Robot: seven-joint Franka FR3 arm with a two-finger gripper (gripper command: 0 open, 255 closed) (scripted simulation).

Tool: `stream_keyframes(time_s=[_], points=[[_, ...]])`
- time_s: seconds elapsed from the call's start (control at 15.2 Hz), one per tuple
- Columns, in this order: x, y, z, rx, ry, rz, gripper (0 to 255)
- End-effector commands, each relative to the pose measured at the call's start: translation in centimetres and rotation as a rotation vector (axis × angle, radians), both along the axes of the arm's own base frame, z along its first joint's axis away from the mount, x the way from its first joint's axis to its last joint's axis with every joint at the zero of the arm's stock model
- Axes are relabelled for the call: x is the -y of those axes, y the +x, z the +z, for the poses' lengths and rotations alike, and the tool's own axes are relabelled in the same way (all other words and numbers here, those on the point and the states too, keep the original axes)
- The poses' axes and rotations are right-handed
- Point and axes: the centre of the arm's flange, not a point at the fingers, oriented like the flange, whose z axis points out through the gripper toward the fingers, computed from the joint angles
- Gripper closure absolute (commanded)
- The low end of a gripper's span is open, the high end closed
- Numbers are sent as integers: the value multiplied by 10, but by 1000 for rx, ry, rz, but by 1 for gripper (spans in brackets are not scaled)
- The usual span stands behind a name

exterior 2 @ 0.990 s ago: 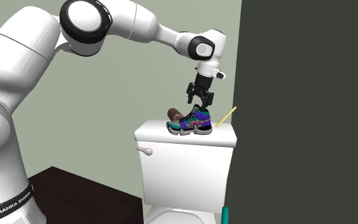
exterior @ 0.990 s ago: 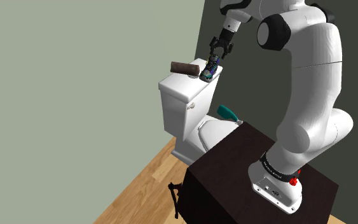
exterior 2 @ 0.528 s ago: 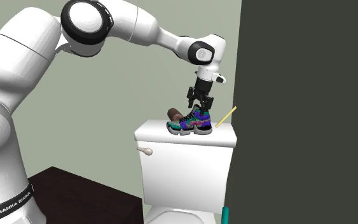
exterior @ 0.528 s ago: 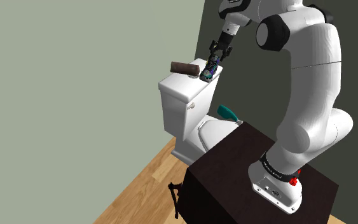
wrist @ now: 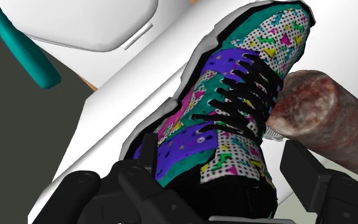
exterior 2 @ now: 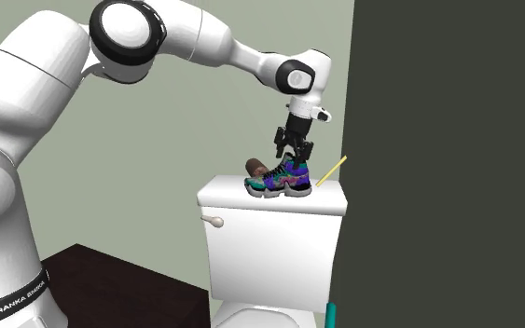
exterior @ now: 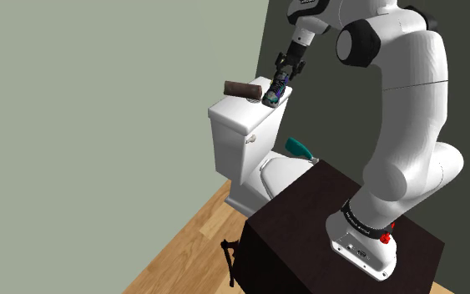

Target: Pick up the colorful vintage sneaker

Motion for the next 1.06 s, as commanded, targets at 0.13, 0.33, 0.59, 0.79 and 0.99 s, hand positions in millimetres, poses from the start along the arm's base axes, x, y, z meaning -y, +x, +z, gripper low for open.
stream_keyframes(time_s=[0.13, 0.33, 0.59, 0.79, 0.99], points=[[0, 0, 18, 0, 0, 0, 255], [0, 0, 34, 0, 0, 0, 255], [0, 0, 55, 0, 0, 0, 255], [0, 0, 71, 0, 0, 0, 255], [0, 0, 77, 0, 0, 0, 255]])
